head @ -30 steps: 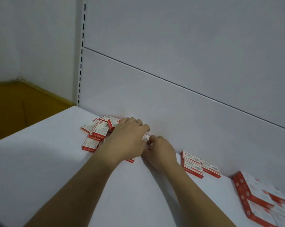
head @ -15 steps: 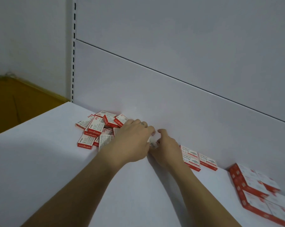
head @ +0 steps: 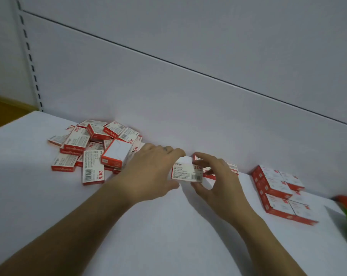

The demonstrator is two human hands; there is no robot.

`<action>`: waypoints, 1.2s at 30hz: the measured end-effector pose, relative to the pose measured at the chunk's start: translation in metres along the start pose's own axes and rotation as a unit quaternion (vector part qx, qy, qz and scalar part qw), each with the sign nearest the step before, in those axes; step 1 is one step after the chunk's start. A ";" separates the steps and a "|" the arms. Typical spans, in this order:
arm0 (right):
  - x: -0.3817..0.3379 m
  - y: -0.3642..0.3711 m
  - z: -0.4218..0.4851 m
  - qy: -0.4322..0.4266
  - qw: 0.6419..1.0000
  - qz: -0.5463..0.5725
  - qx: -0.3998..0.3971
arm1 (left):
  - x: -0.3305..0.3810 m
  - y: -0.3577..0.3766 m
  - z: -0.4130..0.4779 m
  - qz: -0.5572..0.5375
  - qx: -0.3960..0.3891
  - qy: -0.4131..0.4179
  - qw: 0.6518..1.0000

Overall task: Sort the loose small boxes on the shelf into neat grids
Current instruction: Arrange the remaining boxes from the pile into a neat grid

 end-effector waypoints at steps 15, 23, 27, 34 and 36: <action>-0.010 -0.001 -0.006 0.127 0.973 0.191 0.036 | -0.005 0.005 0.002 -0.079 0.085 -0.012 0.993; -0.015 0.005 -0.006 0.229 0.873 0.427 -0.047 | 0.012 0.010 0.002 -0.110 0.112 0.080 0.984; -0.014 -0.003 -0.005 0.195 0.751 0.624 -0.096 | 0.010 0.014 0.001 -0.149 0.062 0.046 0.986; -0.009 -0.003 -0.002 0.231 0.749 0.620 -0.030 | 0.002 0.019 0.004 -0.227 0.039 -0.018 0.973; -0.008 -0.005 -0.002 0.236 0.760 0.605 -0.023 | 0.004 0.018 0.004 -0.262 0.044 -0.036 0.963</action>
Point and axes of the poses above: each hand's wrist, its own z-axis towards the middle knuckle, its own y-axis out of the palm, x = y × z, the point moved 2 cm from there along z, towards the middle knuckle
